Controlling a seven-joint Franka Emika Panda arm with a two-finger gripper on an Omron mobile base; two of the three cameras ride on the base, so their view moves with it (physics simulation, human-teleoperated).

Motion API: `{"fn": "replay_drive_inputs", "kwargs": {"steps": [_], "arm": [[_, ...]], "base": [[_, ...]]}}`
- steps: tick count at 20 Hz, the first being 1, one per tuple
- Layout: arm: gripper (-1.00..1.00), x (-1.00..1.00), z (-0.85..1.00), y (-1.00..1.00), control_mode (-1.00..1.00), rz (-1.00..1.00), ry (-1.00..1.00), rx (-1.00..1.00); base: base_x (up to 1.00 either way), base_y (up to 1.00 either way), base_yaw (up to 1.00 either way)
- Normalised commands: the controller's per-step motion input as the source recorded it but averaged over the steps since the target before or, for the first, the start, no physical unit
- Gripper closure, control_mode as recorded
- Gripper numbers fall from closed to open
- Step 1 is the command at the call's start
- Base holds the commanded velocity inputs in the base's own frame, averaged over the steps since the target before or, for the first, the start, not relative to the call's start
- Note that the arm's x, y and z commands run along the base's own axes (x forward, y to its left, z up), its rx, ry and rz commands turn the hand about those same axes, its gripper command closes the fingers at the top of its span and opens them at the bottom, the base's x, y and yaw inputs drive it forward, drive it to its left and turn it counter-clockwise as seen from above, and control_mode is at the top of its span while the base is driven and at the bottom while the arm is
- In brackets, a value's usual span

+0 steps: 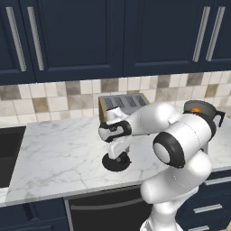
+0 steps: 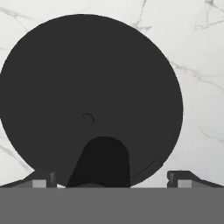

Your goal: Open the blender lid, put the orange in the blender, close the lid, and start the blender.

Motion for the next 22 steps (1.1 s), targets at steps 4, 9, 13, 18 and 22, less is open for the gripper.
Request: {"fn": "replay_drive_inputs", "kwargs": {"steps": [4,9,13,18,22], "arm": [[-1.0,-0.18,-0.19,0.0,-1.0,0.04,-0.02,0.05],[1.0,-0.04,-0.24,0.0,-1.0,0.05,0.0,0.02],[1.0,-0.08,-0.03,-0.04,-1.0,0.03,-0.03,0.04],[1.0,-0.29,0.0,-0.19,-1.0,0.0,-0.11,0.06],[1.0,-0.06,0.0,0.0,-1.0,0.0,-0.01,-0.01]], "base": [[0.0,0.0,0.0],[0.0,0.0,0.0],[0.0,0.0,0.0],[0.0,0.0,0.0],[0.0,0.0,0.0]]}}
